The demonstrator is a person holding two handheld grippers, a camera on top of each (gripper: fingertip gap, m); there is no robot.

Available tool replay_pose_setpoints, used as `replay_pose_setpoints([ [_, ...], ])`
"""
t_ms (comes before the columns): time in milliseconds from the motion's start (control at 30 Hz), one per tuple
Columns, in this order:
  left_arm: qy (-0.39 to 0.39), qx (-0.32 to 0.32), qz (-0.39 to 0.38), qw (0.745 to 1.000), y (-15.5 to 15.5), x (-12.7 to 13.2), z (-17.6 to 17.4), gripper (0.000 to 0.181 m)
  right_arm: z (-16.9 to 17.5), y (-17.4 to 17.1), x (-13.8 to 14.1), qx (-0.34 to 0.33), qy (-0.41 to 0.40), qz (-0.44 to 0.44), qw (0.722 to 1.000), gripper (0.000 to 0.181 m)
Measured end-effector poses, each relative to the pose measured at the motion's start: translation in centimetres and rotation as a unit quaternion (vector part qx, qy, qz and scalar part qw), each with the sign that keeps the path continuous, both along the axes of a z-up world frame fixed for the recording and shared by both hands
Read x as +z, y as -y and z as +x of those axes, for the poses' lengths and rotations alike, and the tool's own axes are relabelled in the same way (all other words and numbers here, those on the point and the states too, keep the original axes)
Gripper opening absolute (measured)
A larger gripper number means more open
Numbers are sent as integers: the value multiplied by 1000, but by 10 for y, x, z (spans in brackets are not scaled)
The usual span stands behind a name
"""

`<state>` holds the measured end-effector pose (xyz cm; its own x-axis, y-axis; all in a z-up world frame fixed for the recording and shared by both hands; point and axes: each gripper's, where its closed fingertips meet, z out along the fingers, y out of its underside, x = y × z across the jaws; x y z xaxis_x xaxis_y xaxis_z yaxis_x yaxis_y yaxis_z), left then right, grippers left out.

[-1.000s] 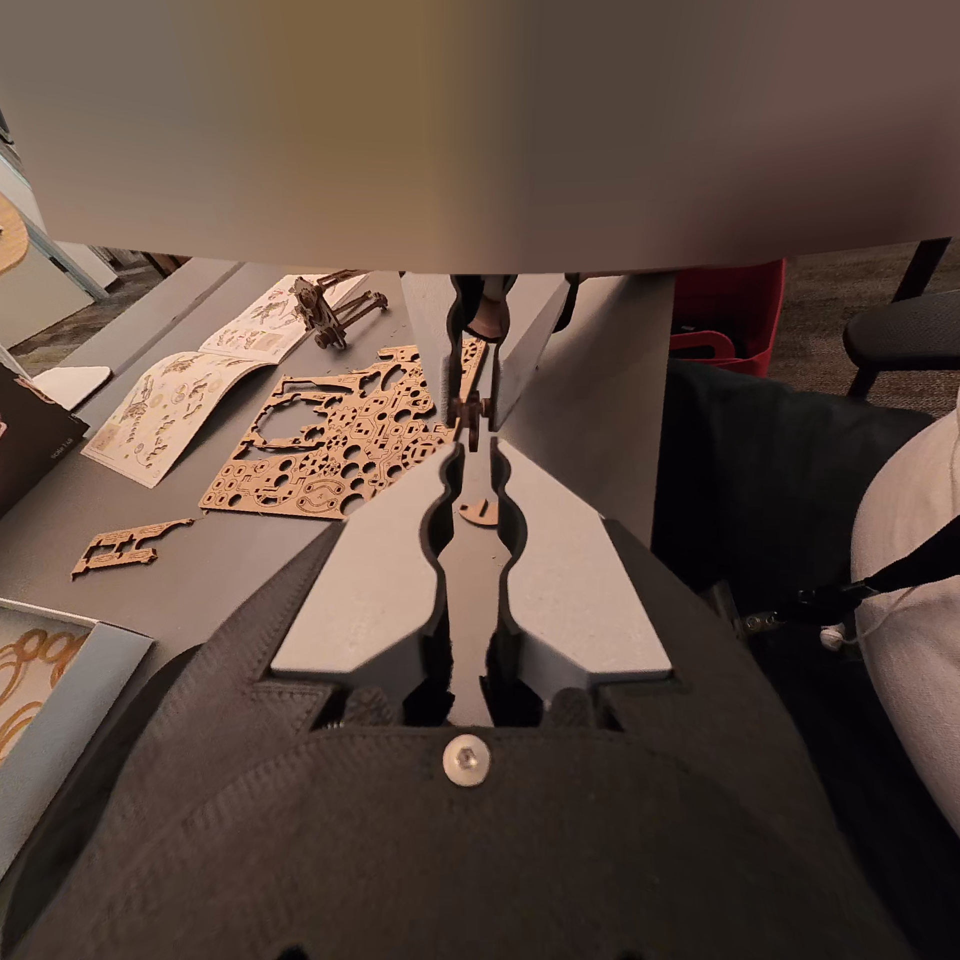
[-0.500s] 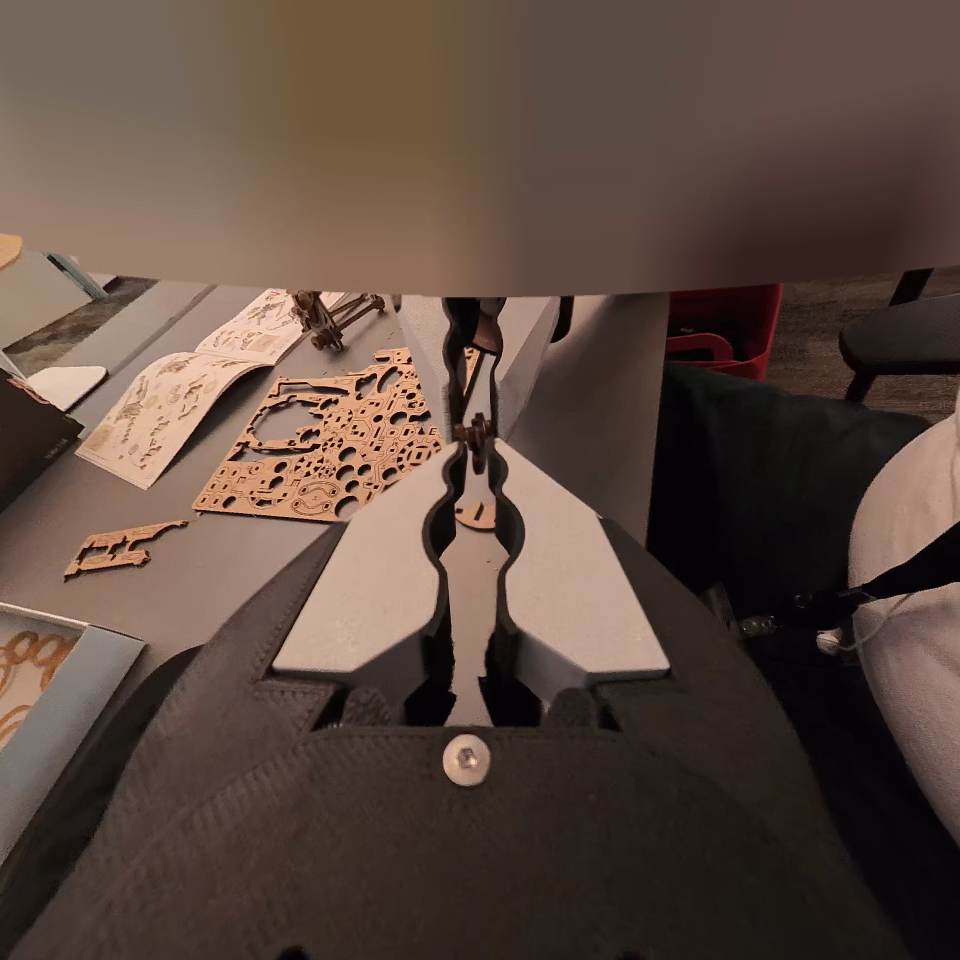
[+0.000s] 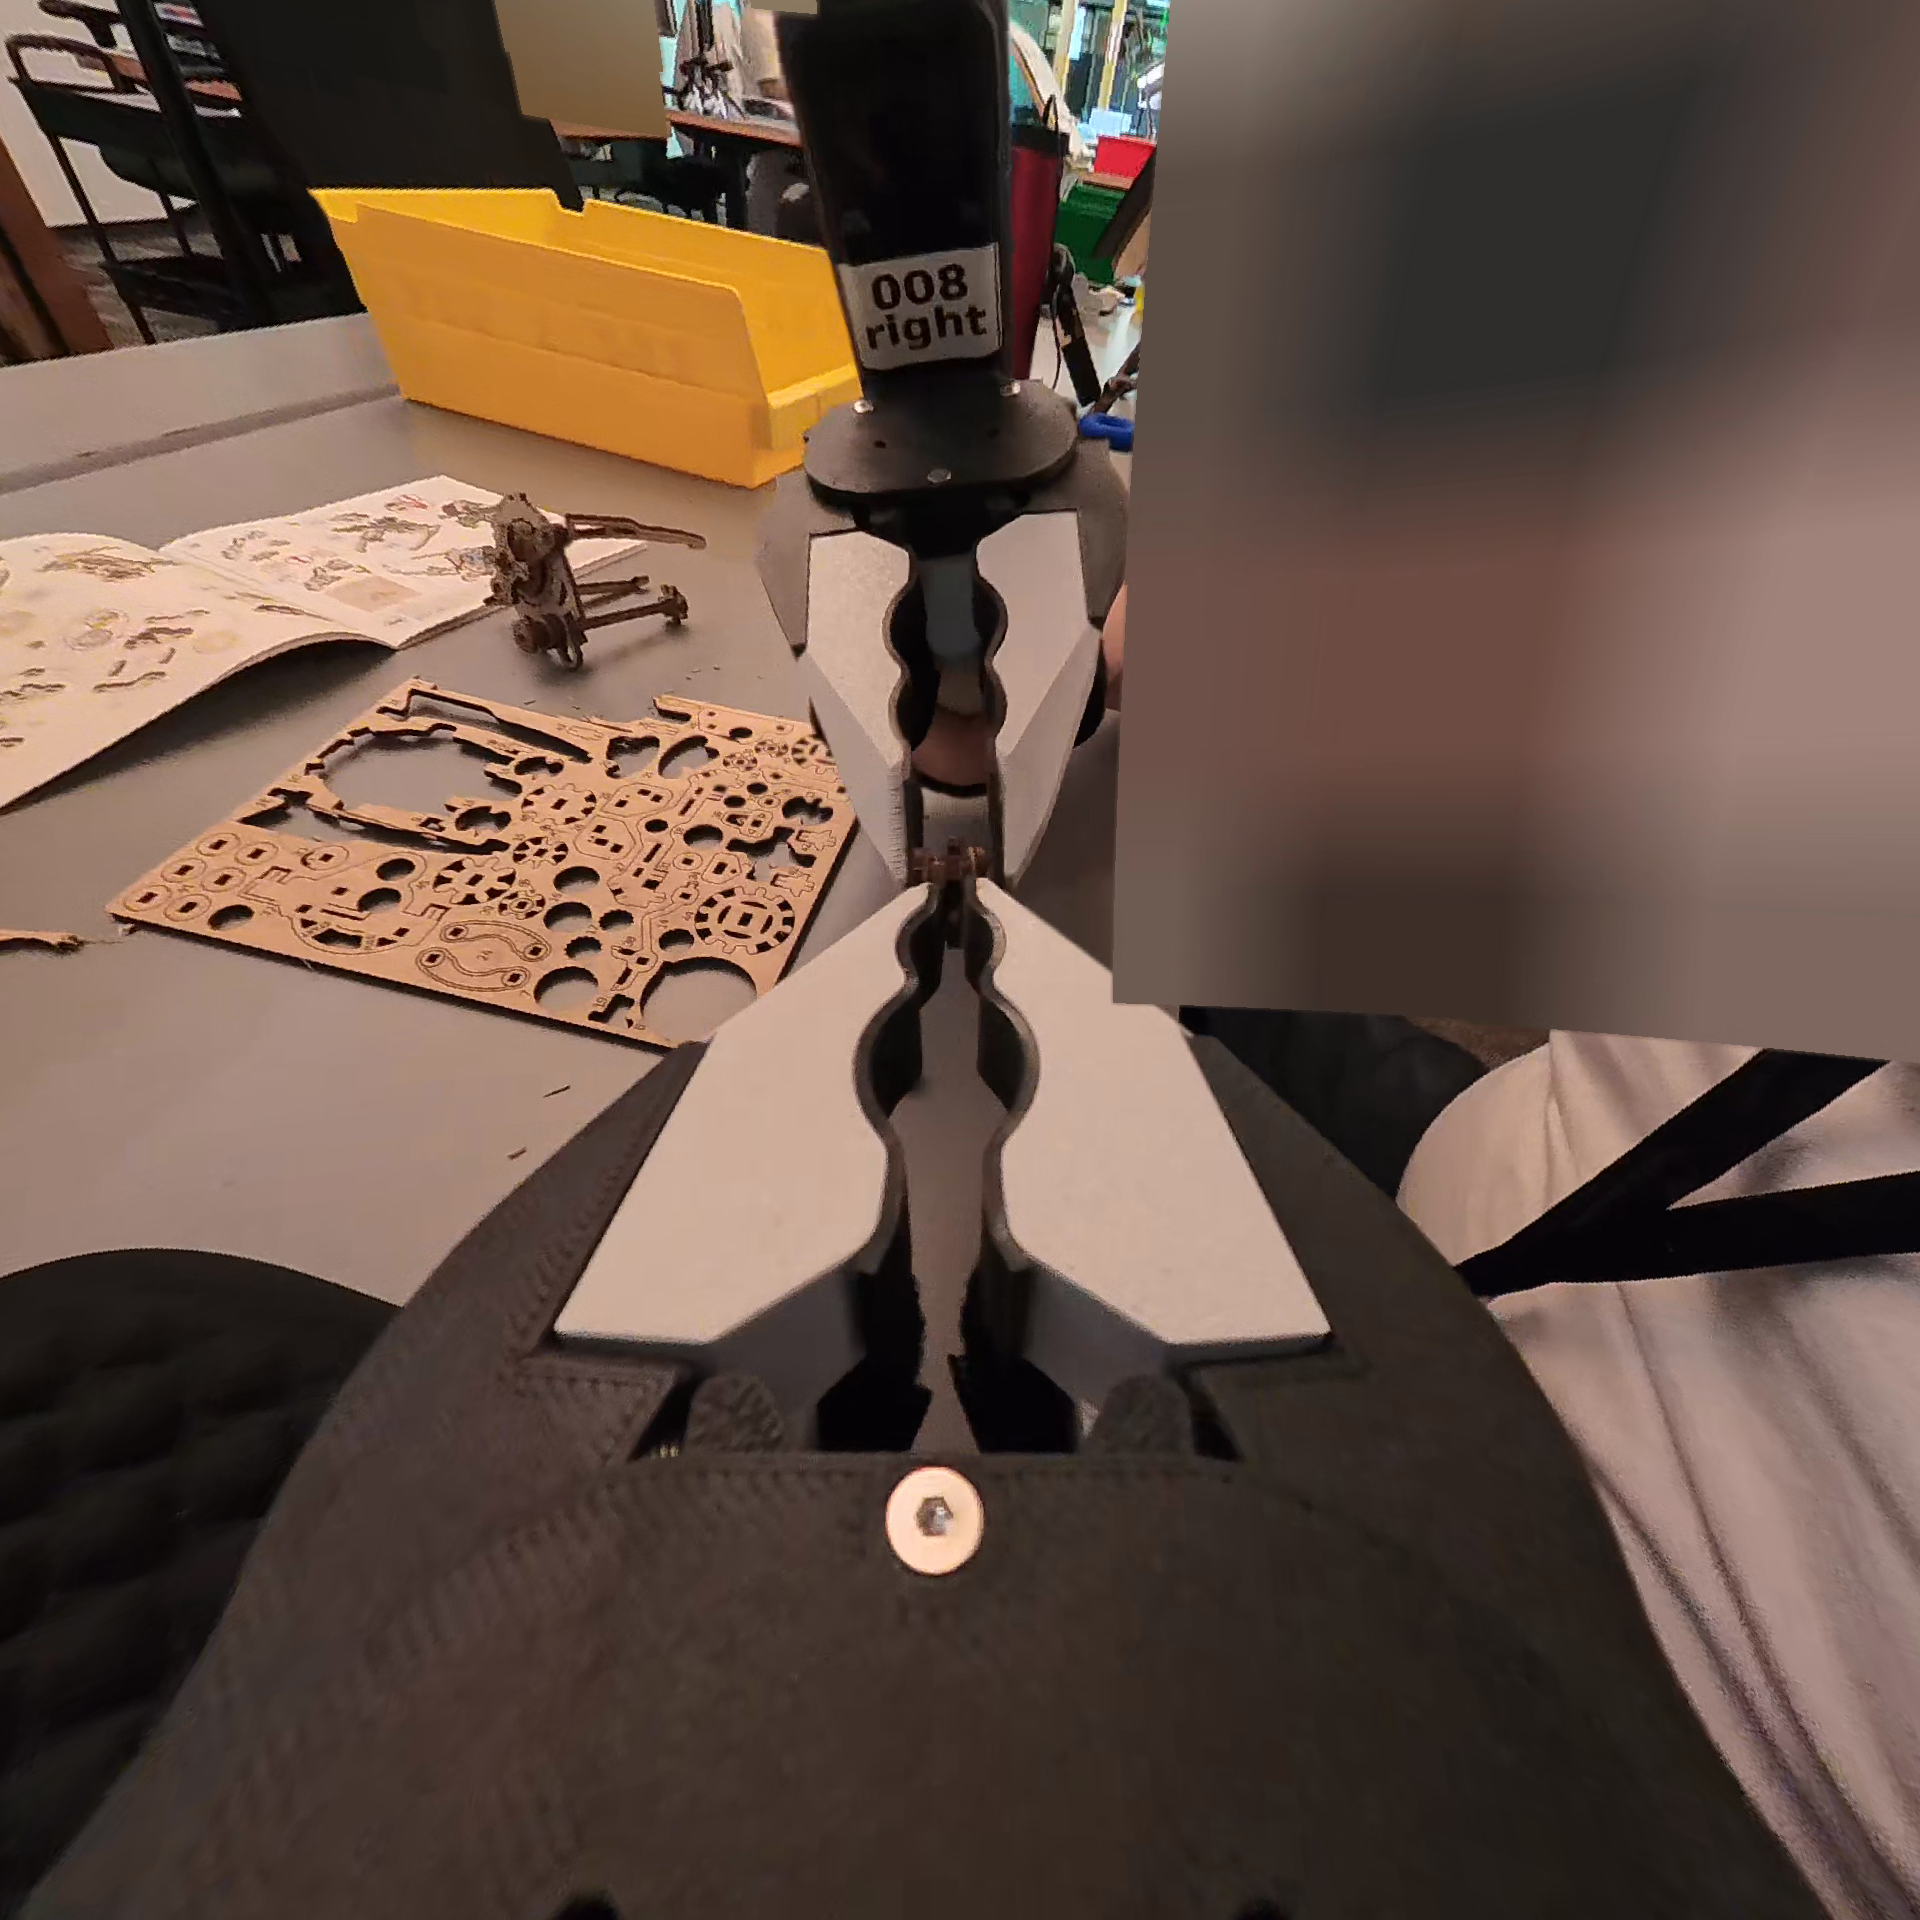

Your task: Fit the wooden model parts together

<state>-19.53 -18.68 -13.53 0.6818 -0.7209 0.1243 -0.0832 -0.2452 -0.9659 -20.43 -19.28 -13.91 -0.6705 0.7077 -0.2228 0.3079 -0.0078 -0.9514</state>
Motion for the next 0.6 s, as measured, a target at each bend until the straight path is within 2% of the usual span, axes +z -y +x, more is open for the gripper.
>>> replay_pose_setpoints([
  [233,-9,17,7,1000,-3,-2,-3,1,-6,-7,-1,-33,-15,31,999,18],
  [333,-15,28,18,999,-4,1,-5,1,-5,-12,4,-43,-31,38,998,14],
  [467,-30,26,31,999,-3,1,-3,1,1,-2,7,-18,-54,56,997,12],
  [600,-47,27,46,997,-3,2,-1,1,1,-1,9,-21,-70,73,995,12],
])
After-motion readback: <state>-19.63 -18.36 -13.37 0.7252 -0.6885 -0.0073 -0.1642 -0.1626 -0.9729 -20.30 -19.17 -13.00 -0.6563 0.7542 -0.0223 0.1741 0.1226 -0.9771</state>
